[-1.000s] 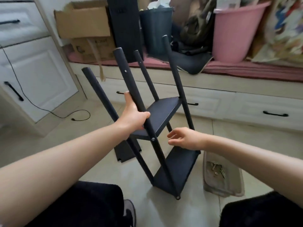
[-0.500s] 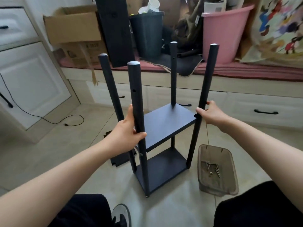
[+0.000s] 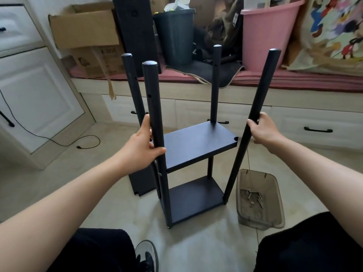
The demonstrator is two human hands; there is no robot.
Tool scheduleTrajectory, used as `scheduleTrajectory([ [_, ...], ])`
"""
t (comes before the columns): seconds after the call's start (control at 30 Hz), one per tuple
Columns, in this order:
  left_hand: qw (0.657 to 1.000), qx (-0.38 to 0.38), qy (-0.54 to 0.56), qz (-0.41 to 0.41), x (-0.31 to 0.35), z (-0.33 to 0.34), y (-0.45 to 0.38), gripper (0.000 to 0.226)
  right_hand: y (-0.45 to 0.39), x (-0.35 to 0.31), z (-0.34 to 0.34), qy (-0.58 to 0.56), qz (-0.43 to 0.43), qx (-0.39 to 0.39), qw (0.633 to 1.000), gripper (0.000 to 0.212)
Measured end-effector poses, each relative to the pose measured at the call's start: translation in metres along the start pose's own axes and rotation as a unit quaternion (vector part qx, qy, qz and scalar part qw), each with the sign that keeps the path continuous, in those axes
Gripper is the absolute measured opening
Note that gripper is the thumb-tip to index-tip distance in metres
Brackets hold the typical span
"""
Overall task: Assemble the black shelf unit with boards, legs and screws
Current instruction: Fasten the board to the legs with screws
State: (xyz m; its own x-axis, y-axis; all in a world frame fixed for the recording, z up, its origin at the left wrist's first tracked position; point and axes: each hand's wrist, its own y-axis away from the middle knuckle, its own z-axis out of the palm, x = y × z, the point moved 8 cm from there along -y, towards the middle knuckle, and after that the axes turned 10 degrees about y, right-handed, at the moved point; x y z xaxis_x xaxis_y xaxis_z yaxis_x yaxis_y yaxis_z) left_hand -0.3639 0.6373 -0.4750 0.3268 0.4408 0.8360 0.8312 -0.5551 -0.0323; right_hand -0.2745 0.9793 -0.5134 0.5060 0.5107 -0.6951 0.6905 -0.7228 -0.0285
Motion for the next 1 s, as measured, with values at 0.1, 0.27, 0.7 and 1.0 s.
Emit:
scheduleTrajectory([
  [0.1, 0.999, 0.020, 0.026, 0.013, -0.001, -0.009, -0.006, 0.066, 0.006, -0.002, -0.006, 0.009, -0.017, 0.007, 1.000, 0.028],
  [0.27, 0.997, 0.046, 0.055, 0.026, -0.008, -0.015, -0.023, 0.060, 0.023, -0.004, -0.012, 0.007, -0.039, 0.011, 0.999, 0.029],
  [0.7, 0.995, 0.070, 0.056, 0.034, -0.027, -0.023, -0.059, 0.060, 0.056, -0.004, -0.002, 0.004, -0.101, -0.026, 0.994, 0.019],
  [1.0, 0.993, 0.090, -0.074, 0.002, -0.039, -0.032, -0.059, 0.060, 0.063, -0.015, 0.001, 0.059, -0.115, -0.065, 0.989, 0.008],
])
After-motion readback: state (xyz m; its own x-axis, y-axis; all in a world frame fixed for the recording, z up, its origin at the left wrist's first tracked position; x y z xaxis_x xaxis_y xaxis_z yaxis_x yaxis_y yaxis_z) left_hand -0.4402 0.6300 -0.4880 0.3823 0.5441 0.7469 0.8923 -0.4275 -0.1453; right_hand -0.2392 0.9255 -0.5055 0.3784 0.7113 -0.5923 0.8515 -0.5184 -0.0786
